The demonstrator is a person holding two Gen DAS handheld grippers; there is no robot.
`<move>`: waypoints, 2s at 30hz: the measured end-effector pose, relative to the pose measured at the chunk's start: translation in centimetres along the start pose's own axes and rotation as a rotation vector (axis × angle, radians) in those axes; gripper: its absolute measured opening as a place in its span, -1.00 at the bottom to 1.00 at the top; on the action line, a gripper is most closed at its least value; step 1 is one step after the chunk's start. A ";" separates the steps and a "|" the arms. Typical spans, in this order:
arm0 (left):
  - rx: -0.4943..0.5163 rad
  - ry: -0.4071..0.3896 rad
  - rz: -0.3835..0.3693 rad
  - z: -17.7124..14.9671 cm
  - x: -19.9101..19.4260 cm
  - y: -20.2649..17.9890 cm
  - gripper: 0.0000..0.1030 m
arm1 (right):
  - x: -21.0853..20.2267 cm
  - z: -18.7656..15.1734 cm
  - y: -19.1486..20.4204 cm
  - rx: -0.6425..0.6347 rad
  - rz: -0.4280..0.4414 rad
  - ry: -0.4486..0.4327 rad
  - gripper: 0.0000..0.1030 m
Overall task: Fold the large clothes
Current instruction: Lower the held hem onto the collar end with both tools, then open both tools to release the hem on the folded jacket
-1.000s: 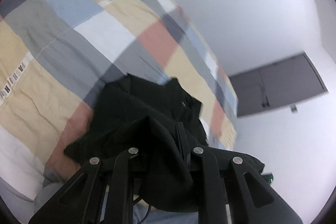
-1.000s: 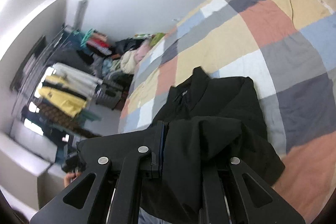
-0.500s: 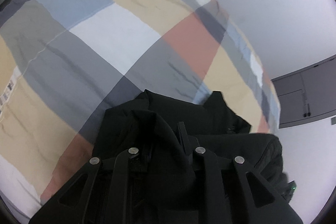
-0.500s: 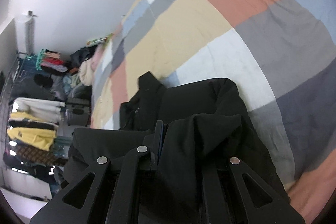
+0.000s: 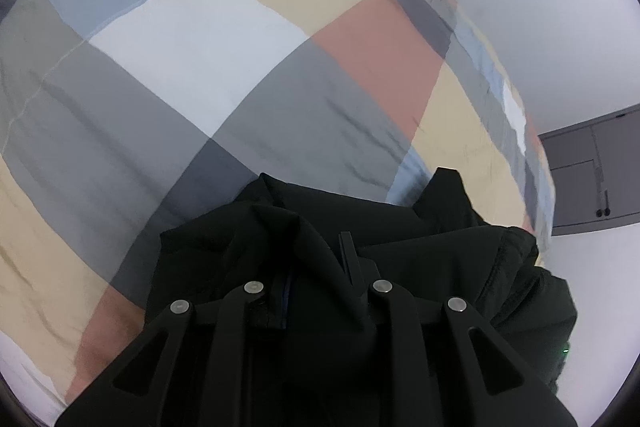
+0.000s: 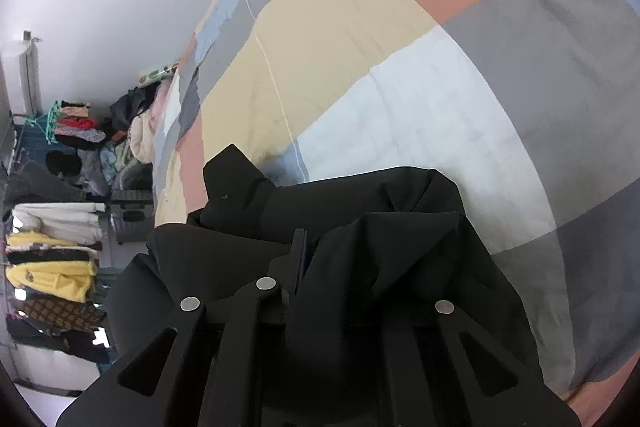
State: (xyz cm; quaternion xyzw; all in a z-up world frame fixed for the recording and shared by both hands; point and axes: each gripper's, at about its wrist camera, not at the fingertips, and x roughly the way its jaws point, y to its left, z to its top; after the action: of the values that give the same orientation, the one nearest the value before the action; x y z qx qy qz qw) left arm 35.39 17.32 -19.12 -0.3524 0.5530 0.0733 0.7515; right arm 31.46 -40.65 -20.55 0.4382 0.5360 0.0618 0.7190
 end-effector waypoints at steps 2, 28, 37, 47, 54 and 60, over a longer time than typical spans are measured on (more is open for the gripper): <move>-0.003 0.016 -0.031 -0.1 -0.4 0.5 -0.60 | -0.4 -0.1 -0.1 0.000 0.017 0.015 -0.87; 0.519 -0.373 -0.085 -11.0 -14.4 -8.3 0.99 | -7.3 -13.8 15.8 -0.649 -0.081 -0.264 0.84; 0.681 -0.351 0.050 -14.5 -4.8 -10.3 0.99 | 2.6 -19.5 14.6 -0.835 -0.186 -0.354 0.86; 0.667 -0.353 0.081 -11.6 -0.3 -11.7 0.99 | 6.5 -16.0 14.5 -0.844 -0.220 -0.367 0.99; 0.663 -0.367 0.107 -9.9 1.8 -12.8 0.99 | 8.6 -13.3 14.4 -0.818 -0.225 -0.344 1.00; 0.662 -0.350 0.099 -9.9 1.3 -12.3 0.99 | 8.0 -13.7 14.2 -0.822 -0.205 -0.336 1.00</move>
State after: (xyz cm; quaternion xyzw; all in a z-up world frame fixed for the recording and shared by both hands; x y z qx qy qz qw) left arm 34.33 1.84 -16.10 -0.0453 0.4264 -0.0140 0.9033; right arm 28.95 -19.81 -16.94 0.0648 0.3835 0.1259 0.9126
